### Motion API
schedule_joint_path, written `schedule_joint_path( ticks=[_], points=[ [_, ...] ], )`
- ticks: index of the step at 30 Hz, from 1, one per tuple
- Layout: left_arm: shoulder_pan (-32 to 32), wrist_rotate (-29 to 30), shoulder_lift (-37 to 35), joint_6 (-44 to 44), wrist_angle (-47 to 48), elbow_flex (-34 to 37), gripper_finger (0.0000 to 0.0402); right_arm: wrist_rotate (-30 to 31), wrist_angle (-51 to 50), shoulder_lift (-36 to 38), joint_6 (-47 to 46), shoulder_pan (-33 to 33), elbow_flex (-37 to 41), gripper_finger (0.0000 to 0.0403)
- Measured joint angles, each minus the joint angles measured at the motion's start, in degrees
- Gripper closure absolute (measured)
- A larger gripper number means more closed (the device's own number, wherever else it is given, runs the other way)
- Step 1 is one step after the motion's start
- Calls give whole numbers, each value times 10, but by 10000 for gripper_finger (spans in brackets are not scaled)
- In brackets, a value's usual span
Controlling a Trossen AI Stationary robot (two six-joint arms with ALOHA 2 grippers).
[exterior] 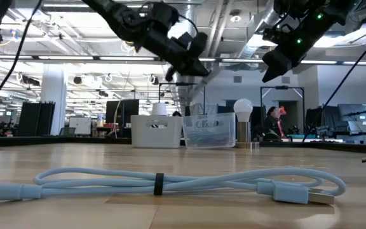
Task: Pick & Place USB Port
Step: Put the braided black charger cable into the transparent bin, then put the pink charger cable into the white bin
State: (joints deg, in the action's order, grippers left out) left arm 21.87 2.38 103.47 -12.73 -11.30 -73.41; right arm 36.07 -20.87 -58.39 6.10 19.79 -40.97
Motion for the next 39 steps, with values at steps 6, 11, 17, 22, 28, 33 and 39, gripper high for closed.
schedule_joint_path(
  ticks=[6,11,17,22,28,33,39],
  points=[
    [15,-31,65,-39,-52,0,397,0,0,0,0,2,0,310],
    [32,-52,98,-74,-79,0,397,0,-1,0,-1,2,0,310],
    [44,-57,118,-103,-84,-1,397,0,-1,0,-1,3,0,310],
    [44,-61,123,-105,-81,-1,397,0,-1,0,-1,3,0,310],
    [44,-54,123,-105,-82,-1,387,0,-1,0,-1,3,0,310],
    [44,-54,123,-101,-81,-1,359,0,-1,0,-1,3,0,310],
    [44,-36,123,-101,-81,-1,324,0,-2,0,-1,3,0,310]
  ],
)
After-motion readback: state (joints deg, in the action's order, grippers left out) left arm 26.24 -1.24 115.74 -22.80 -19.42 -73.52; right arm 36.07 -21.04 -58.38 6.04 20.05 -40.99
